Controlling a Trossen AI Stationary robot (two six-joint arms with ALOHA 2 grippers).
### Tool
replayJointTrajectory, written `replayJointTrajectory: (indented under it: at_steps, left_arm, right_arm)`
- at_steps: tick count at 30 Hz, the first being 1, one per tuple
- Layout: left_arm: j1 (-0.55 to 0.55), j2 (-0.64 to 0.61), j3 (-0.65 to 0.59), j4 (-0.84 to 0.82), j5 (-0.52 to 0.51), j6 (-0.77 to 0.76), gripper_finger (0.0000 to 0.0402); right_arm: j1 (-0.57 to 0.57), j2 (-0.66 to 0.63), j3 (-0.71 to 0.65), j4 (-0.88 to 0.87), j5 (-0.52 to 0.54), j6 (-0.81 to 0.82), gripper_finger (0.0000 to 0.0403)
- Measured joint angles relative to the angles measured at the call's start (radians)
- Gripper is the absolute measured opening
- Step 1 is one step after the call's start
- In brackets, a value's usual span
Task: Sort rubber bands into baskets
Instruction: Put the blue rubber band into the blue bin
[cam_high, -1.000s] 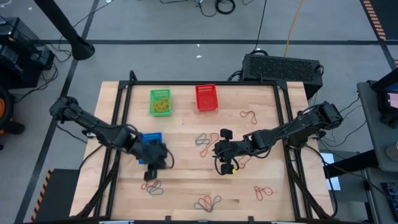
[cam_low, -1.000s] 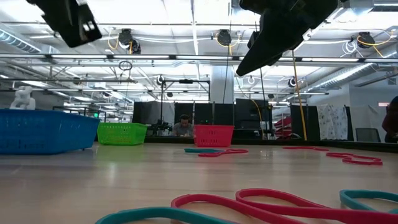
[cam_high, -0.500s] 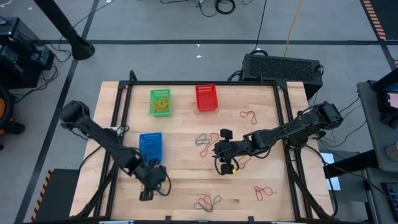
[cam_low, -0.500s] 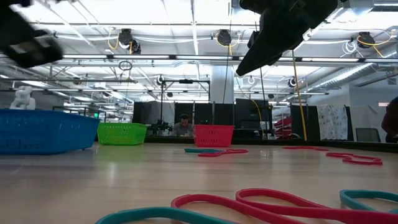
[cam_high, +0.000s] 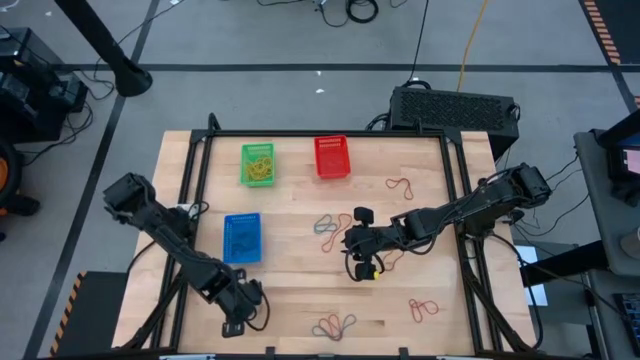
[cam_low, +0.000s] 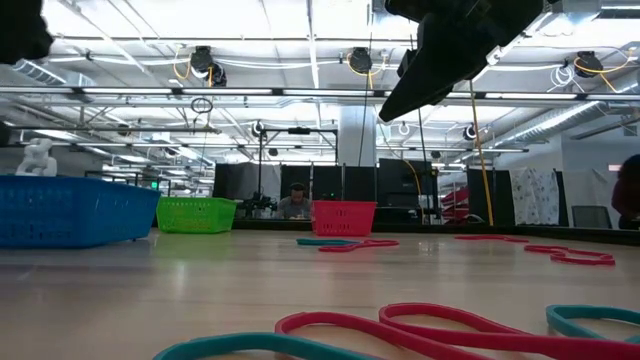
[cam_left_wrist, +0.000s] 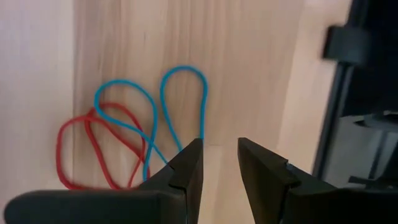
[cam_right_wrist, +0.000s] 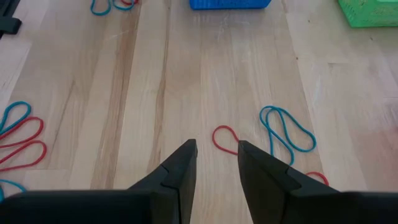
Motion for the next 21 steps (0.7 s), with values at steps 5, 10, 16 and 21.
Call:
replayJointTrajectory:
  at_steps: [5, 10, 16, 21]
  left_arm:
    - [-0.012, 0.032, 0.0, -0.001, 0.0, -0.026, 0.0106]
    - [-0.013, 0.039, 0.0, -0.014, 0.0, -0.05, 0.0106]
    - [-0.017, 0.039, 0.0, -0.079, 0.074, -0.123, 0.0106]
    - [-0.028, 0.039, 0.0, -0.097, 0.079, -0.129, 0.0106]
  right_arm:
    - [0.0, 0.0, 0.0, -0.001, 0.0, 0.0, 0.011]
    - [0.0, 0.0, 0.0, -0.001, 0.0, -0.001, 0.011]
    - [0.0, 0.0, 0.0, -0.002, 0.0, -0.006, 0.011]
    - [0.0, 0.0, 0.0, -0.002, 0.0, -0.021, 0.011]
